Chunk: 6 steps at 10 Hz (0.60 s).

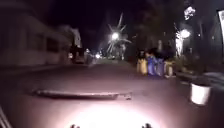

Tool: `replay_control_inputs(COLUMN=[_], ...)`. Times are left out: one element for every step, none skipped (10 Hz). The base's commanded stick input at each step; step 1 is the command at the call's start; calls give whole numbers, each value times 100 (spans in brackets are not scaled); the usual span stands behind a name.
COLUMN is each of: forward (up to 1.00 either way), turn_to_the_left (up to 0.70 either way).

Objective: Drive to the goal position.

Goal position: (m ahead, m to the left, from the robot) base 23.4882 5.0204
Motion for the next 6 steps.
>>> replay_control_inputs(forward=[85, 85, 85, 85, 85, 85], turn_to_the_left=[-16, -34, -34, -13, 0, 0])
